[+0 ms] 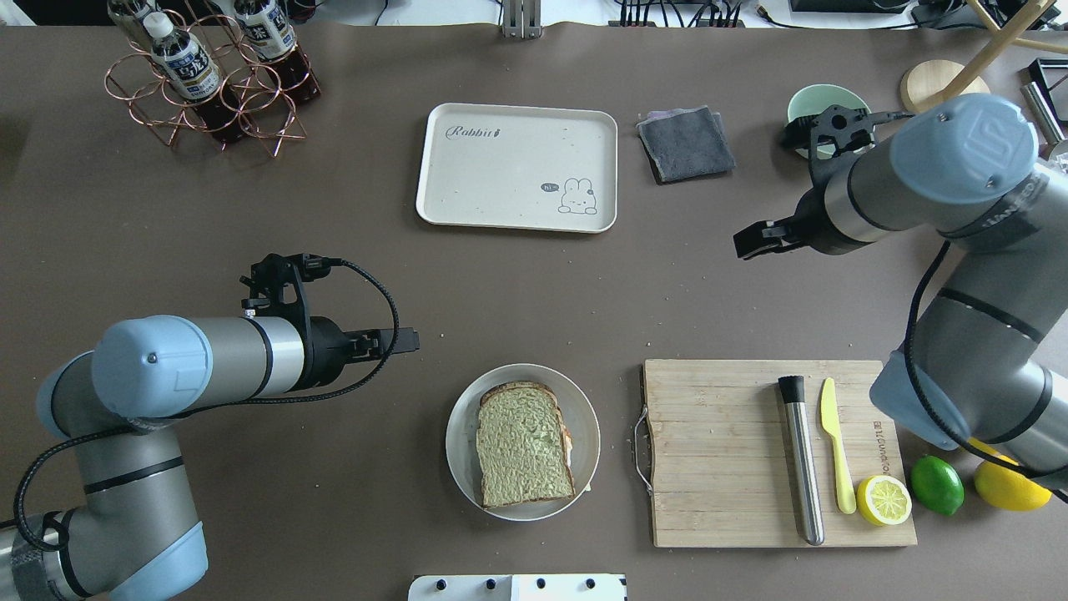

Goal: Make sandwich and place on tray
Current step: 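Withdraw right arm away from the plate while left arm moves toward the plate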

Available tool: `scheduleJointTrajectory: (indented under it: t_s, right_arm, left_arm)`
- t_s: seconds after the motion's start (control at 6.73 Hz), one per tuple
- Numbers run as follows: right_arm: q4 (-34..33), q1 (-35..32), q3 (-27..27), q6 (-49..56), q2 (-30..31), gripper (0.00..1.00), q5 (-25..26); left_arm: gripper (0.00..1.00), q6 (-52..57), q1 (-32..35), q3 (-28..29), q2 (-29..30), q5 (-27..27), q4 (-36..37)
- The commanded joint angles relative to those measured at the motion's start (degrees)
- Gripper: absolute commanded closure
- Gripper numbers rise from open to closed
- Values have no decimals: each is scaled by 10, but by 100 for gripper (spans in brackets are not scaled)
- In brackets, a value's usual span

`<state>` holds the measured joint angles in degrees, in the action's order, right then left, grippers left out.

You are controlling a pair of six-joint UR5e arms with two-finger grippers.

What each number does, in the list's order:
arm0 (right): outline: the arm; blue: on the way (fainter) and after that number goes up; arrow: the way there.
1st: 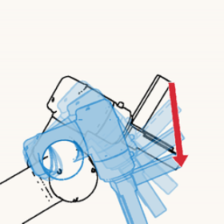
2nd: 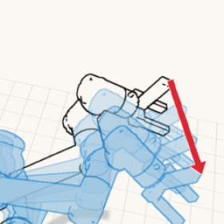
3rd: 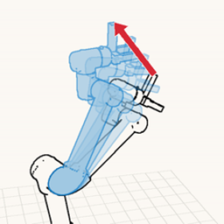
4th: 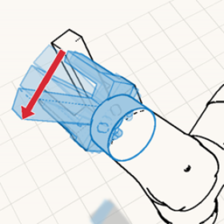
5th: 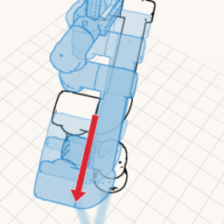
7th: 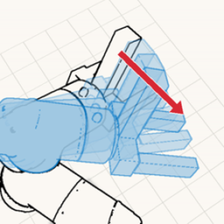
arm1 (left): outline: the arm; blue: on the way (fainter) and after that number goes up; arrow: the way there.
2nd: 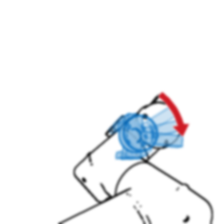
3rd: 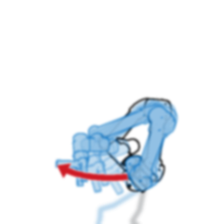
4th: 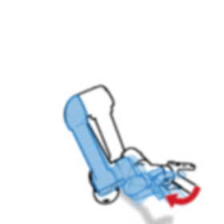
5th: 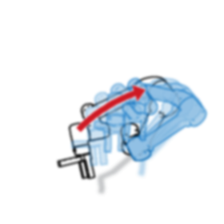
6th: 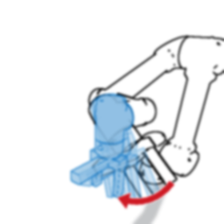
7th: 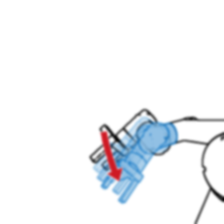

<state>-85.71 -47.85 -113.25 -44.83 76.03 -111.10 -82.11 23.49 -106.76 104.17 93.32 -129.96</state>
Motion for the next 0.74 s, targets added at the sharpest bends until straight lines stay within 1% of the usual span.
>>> scheduleJointTrajectory:
  t_s: [0.0,0.15,0.3,0.45,0.59]
  right_arm:
    - [2,-94,0,95,49,3,-53]
    - [26,-119,3,136,71,1,-80]
    - [39,-149,7,168,87,0,-120]
    - [41,-173,19,192,98,1,-153]
    - [57,-183,22,217,127,1,-150]
  left_arm:
    - [2,-39,-47,2,2,-21,3]
    - [3,-51,-82,2,5,-64,2]
    - [13,-56,-104,2,15,-90,2]
    - [50,-66,-114,5,19,-93,2]
    - [63,-66,-122,7,19,-93,2]
